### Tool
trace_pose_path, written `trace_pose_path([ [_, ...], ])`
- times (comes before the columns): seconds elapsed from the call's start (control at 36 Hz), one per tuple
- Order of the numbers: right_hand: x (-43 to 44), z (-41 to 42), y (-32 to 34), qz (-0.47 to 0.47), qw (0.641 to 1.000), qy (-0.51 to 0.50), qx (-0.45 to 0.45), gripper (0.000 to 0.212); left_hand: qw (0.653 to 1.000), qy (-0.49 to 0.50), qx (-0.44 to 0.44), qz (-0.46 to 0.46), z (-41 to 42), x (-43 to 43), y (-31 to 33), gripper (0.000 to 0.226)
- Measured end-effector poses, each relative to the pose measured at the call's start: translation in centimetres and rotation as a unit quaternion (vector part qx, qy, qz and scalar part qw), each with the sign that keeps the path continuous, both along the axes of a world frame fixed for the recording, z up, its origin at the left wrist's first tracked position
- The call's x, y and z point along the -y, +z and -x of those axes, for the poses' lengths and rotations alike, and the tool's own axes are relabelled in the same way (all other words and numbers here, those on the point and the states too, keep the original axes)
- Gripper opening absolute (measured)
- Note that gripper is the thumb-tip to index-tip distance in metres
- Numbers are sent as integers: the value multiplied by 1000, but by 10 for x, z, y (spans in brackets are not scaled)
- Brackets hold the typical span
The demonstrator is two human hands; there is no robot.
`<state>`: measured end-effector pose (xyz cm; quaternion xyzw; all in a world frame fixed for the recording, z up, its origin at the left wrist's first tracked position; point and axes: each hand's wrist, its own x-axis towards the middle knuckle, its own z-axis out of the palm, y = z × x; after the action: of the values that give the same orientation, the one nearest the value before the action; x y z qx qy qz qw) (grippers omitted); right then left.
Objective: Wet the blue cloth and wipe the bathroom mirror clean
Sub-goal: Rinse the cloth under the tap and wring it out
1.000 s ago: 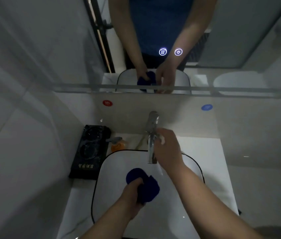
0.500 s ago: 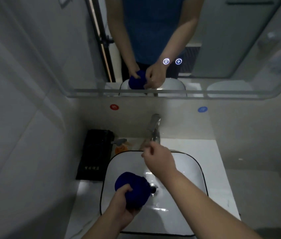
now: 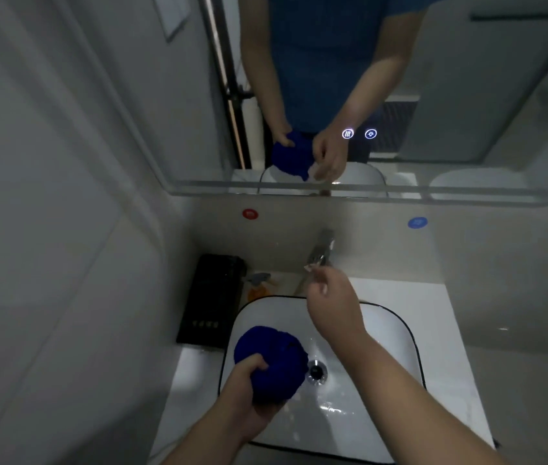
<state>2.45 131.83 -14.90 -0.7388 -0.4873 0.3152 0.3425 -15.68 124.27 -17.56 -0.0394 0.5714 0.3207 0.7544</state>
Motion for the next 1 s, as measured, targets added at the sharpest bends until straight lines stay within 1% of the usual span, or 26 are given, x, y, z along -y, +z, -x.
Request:
trace_pose_path([
  [0.03, 11, 4, -1, -2, 1000, -18, -23, 26, 1000, -6, 8, -8, 1, -1, 0, 71],
  [0.06, 22, 7, -3, 22, 998, -21, -60, 17, 1000, -8, 17, -18, 0, -2, 1, 73],
  [0.08, 33, 11, -6, 70, 991, -13, -117, 14, 999, -15, 27, -31, -1, -3, 2, 73],
  [0.11, 41, 15, -9, 132, 974, -3, -184, 18, 998, -22, 36, -46, -3, -3, 5, 70],
  [0.17, 50, 18, -19, 239, 918, 9, -315, 42, 995, -39, 48, -73, -9, -2, 11, 61],
  [0.19, 53, 16, -23, 266, 887, 8, -377, 52, 994, -53, 51, -78, -12, -1, 12, 59],
  [0.22, 54, 12, -26, 273, 865, 5, -420, 60, 993, -70, 54, -82, -15, 0, 12, 58],
  [0.25, 53, 7, -26, 263, 859, 14, -439, 67, 990, -92, 56, -86, -18, 1, 11, 59],
  [0.28, 52, 1, -26, 247, 866, 26, -434, 73, 987, -120, 54, -91, -22, 3, 12, 58],
  [0.31, 51, -4, -24, 230, 881, 35, -411, 72, 983, -149, 44, -93, -26, 5, 10, 58],
  [0.33, 49, -9, -21, 216, 900, 47, -376, 67, 979, -179, 39, -94, -29, 6, 7, 59],
  [0.39, 43, -17, -20, 194, 937, 74, -280, 56, 968, -230, 34, -89, -37, 10, 6, 66],
  [0.42, 41, -19, -18, 185, 948, 92, -241, 54, 966, -243, 29, -83, -41, 12, 5, 70],
  [0.44, 39, -20, -17, 183, 954, 110, -212, 53, 966, -244, 27, -79, -45, 13, 2, 72],
  [0.5, 38, -21, -11, 190, 954, 147, -181, 53, 974, -210, 46, -78, -53, 15, 0, 71],
  [0.58, 37, -21, -10, 207, 951, 187, -130, 46, 977, -181, 73, -82, -62, 12, 1, 49],
  [0.61, 36, -22, -10, 205, 954, 189, -115, 43, 977, -183, 72, -83, -64, 11, 1, 46],
  [0.69, 34, -25, -12, 176, 962, 179, -109, 29, 971, -205, 58, -112, -66, 6, -3, 59],
  [0.78, 32, -33, -8, 127, 973, 139, -130, 14, 948, -269, 54, -163, -68, -2, -5, 69],
  [0.89, 25, -49, 6, 94, 978, 32, -183, 20, 909, -369, -19, -190, -67, -12, -9, 65],
  [0.94, 23, -58, 12, 81, 980, 21, -179, 22, 887, -416, -62, -190, -61, -14, -13, 64],
  [1.0, 21, -66, 16, 77, 983, 37, -160, 24, 860, -460, -111, -190, -52, -15, -18, 62],
])
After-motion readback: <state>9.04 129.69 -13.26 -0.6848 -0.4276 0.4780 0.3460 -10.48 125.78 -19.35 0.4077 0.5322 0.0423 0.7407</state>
